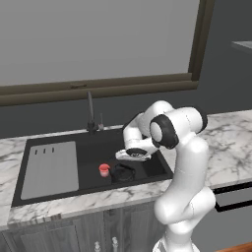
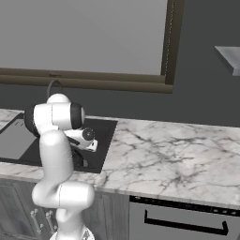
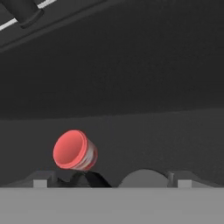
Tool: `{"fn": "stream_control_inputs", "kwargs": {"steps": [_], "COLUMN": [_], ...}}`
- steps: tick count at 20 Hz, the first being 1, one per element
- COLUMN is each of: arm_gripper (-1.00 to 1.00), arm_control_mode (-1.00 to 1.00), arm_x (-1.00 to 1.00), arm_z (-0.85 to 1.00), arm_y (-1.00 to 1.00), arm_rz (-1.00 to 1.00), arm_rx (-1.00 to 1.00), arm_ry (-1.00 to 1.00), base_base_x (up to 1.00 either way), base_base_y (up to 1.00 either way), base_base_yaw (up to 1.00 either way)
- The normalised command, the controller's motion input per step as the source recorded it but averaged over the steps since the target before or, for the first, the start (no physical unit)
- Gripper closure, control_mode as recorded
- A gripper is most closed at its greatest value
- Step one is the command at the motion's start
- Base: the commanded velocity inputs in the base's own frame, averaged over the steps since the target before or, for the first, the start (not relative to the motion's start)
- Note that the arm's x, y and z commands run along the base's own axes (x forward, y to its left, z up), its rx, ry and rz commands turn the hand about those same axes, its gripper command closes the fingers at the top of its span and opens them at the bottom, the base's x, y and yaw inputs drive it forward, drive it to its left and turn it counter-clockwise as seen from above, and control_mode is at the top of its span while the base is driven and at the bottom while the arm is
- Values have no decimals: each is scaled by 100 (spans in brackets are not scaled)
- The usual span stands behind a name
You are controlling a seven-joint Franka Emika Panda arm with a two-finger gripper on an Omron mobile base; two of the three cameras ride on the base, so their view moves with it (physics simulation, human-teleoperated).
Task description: Open the cabinet, pick the kettle from the cabinet, and place it in the sink.
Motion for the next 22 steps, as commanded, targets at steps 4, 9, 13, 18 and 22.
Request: {"fn": "stream_control_inputs", "kwargs": {"steps": [4,9,13,18,22], "arm_gripper": [-100,-100,-100,-100,-100], "arm_control_mode": [-100,-100,-100,-100,-100], "arm_x": [-6,-8,-5,-15,-15], "arm_z": [33,39,40,34,35], "arm_y": [-10,-6,-3,0,-1], "arm_rz": [-2,0,0,0,0], "arm_rx": [3,5,4,2,0], "arm_ry": [11,7,2,0,0], "base_base_x": [0,0,0,0,0], "base_base_y": [0,0,0,0,0], "base_base_yaw": [0,0,0,0,0]}}
